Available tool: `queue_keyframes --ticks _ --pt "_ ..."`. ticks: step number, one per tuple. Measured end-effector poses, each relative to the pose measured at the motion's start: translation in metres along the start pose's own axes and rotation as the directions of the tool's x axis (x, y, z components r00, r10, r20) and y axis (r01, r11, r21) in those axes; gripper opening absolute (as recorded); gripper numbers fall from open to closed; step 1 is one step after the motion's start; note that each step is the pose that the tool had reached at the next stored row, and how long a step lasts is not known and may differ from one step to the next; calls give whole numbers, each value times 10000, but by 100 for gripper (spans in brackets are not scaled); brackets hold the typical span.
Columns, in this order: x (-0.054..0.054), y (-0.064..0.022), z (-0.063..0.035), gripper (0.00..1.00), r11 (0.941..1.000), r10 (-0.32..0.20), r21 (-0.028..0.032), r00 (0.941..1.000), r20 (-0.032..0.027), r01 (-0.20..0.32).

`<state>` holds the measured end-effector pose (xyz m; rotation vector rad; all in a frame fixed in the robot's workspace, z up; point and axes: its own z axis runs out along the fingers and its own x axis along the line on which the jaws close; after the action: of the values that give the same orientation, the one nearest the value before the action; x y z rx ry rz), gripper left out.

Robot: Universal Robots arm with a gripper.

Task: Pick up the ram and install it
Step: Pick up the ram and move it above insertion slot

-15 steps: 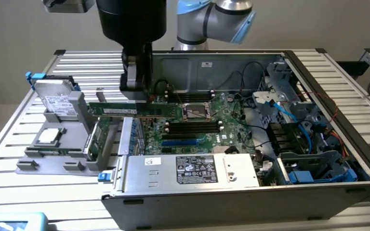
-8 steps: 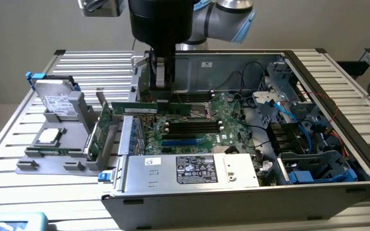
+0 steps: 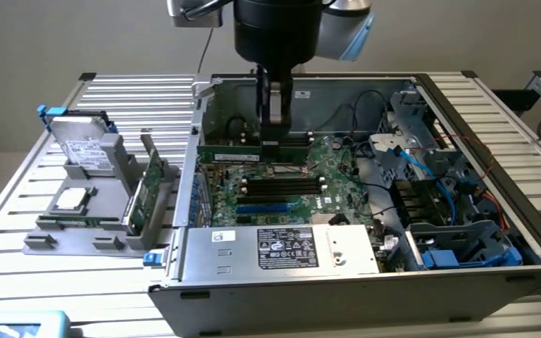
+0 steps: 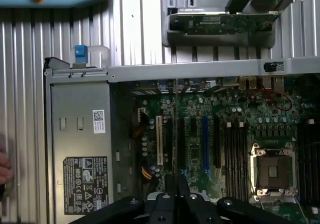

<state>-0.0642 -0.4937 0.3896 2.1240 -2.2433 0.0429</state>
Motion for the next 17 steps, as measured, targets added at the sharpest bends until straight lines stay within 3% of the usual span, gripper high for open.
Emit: queue_keyframes --ticks 9,17 --pt "-323 -238 55 13 10000 4 60 10000 -15 -4" --pt "-593 -319 104 13 9999 5 145 10000 -12 -5"
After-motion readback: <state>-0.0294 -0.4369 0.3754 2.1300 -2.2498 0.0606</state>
